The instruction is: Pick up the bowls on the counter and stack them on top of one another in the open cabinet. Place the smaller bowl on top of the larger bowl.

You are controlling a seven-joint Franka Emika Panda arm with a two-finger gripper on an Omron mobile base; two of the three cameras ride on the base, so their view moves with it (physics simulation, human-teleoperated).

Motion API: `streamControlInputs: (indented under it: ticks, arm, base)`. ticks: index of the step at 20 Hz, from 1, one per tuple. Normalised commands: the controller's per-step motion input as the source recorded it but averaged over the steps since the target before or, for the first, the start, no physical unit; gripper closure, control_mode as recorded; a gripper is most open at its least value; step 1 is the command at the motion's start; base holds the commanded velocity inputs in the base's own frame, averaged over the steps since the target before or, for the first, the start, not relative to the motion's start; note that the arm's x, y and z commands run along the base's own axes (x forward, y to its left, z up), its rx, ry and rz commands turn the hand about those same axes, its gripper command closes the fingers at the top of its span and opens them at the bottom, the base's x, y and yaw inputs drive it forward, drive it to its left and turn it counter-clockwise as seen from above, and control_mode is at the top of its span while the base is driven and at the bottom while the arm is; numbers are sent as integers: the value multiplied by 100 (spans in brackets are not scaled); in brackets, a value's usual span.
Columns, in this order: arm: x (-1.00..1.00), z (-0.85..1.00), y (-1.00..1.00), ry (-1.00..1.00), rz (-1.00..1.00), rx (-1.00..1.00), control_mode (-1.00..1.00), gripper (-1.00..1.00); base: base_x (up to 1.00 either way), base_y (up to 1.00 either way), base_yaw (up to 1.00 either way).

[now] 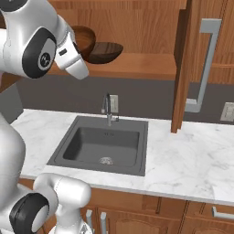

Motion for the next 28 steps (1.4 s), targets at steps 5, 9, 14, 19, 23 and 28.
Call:
streamControlInputs:
  ticks: [5,9,14,19,23,28]
  arm:
    - [35,-5,7,-4,1,2,-100,100]
    - [41,-8,2,0,1,2,-100,100]
    - [45,-3,0,3,0,1,-100,100]
    - [44,0,0,3,0,0,-100,100]
    - [35,-5,5,0,3,1,-100,100]
    - [36,-11,6,0,3,2,-100,100]
  base:
    - [0,0,0]
    - [0,0,0]
    - [0,0,0]
    - [0,0,0]
    - [0,0,0]
    - [0,0,0]
